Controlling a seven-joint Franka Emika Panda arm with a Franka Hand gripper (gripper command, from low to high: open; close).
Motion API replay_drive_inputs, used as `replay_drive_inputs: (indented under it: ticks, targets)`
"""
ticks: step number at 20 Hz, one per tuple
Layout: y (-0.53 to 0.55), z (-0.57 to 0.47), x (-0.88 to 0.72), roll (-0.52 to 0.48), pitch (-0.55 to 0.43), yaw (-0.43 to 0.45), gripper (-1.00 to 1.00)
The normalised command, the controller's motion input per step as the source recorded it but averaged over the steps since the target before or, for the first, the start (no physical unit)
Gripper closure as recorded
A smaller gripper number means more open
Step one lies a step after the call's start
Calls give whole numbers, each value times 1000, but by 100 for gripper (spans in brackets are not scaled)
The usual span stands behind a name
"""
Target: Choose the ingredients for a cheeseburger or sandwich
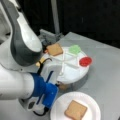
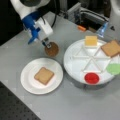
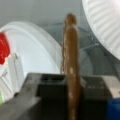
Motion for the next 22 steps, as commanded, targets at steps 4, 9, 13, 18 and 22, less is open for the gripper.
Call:
replay_drive_inputs:
  ticks: [4, 9, 13, 18, 22]
  targets:
    - [-205, -80, 738, 181, 70, 204, 100]
    - [-287, -102, 623, 183, 53, 175, 100]
    - [-277, -63, 449, 176, 67, 181, 100]
    - [-197, -2, 300, 177, 65, 184, 100]
    - [-157, -134, 218, 116, -18, 213, 100]
